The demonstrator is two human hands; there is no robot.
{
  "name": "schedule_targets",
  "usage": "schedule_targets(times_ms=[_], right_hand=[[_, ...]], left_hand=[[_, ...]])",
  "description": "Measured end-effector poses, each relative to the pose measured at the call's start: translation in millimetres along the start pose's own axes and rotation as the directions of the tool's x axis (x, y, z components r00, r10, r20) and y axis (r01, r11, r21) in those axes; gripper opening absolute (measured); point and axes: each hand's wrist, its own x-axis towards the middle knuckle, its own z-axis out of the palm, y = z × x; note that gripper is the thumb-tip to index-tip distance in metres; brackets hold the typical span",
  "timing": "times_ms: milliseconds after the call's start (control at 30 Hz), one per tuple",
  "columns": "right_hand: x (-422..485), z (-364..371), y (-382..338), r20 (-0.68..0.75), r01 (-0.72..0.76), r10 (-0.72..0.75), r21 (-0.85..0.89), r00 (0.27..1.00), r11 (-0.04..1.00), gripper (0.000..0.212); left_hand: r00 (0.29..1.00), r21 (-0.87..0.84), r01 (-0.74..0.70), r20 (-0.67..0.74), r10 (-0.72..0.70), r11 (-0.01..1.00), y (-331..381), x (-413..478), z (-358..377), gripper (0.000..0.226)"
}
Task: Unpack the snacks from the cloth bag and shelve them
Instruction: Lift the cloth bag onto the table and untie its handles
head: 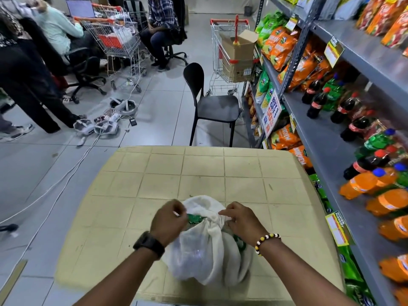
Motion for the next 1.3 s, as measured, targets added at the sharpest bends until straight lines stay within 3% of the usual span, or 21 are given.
schedule_targets(times_ms=[67,100,200,300,400,500,600,667,733,800,867,933,1000,1067,1133,1167,1233,1300], right_hand=[[2,1,-3,-0.017,0.065,-0.067,-0.074,0.998,0.995,0.029],[2,0,-4,-0.037,0.093,-0.097,-0.093,0.995,0.991,0.026],[2,-3,-8,-0.101,0.138,-0.151,-0.132,0.983,0.982,0.02],[1,-12,-4,-0.19,0.094,-0.117,-0.124,0.975,0.988,0.019],[2,-26,11,-0.329,-0.046,0.034,-0.029,0.944,0.999,0.014],[1,-37,31,-0.423,-0.242,0.296,0.179,0.856,0.954,0.01],[-5,-41,53,-0.376,-0.438,0.548,0.341,0.747,0.832,0.006],[-11,-38,58,-0.318,-0.501,0.583,0.305,0.747,0.81,0.008],[-17,-26,49,-0.313,-0.455,0.505,0.222,0.804,0.862,0.027],[-22,-11,33,-0.312,-0.26,0.277,0.095,0.909,0.961,0.054],[-22,5,13,-0.18,-0.042,0.015,-0.149,0.984,0.988,0.07],[-15,19,-5,-0.028,0.105,-0.122,-0.35,0.992,0.931,0.067],[-3,26,-18,0.048,0.166,-0.162,-0.464,0.986,0.87,0.044],[6,23,-23,0.03,0.16,-0.169,-0.517,0.985,0.841,0.027],[11,13,-17,-0.122,0.085,-0.148,-0.416,0.981,0.905,0.021],[12,4,-11,-0.233,0.014,-0.082,-0.279,0.969,0.96,0.019],[10,-14,6,-0.405,-0.144,0.156,0.059,0.901,0.988,0.013],[7,-31,27,-0.457,-0.307,0.413,0.291,0.788,0.906,0.007]], left_hand=[[0.958,0.305,-0.261,0.2,0.207,0.916,14,-15,18,0.022],[0.934,0.369,-0.335,0.25,0.255,0.867,19,-19,28,0.027],[0.933,0.443,-0.345,0.26,0.25,0.828,31,-20,44,0.018],[0.934,0.434,-0.349,0.238,0.268,0.831,30,-15,38,0.012],[0.956,0.378,-0.28,0.197,0.218,0.883,21,-4,8,0.006],[0.974,0.294,-0.175,0.192,0.121,0.94,2,8,-27,0.007],[0.935,0.405,-0.074,0.346,-0.078,0.911,-26,7,-49,0.013],[0.87,0.492,-0.073,0.456,-0.186,0.867,-41,1,-53,0.01],[0.873,0.471,-0.087,0.46,-0.16,0.878,-47,-4,-52,0.021],[0.913,0.348,-0.061,0.399,-0.089,0.935,-40,-8,-44,0.034],[0.94,0.302,-0.041,0.334,-0.066,0.952,-25,-11,-28,0.047],[0.955,0.37,-0.081,0.296,-0.035,0.926,-10,-12,-6,0.057],[0.968,0.473,-0.152,0.249,0.033,0.868,-1,-11,11,0.043],[0.97,0.519,-0.202,0.225,0.095,0.831,4,-7,14,0.029],[0.975,0.418,-0.187,0.192,0.115,0.889,2,-2,1,0.025],[0.982,0.344,-0.144,0.162,0.093,0.928,-1,0,-12,0.024],[0.994,0.185,-0.015,0.106,-0.005,0.983,-16,3,-40,0.016],[0.978,-0.002,0.143,0.155,-0.141,0.99,-41,4,-65,0.011]])
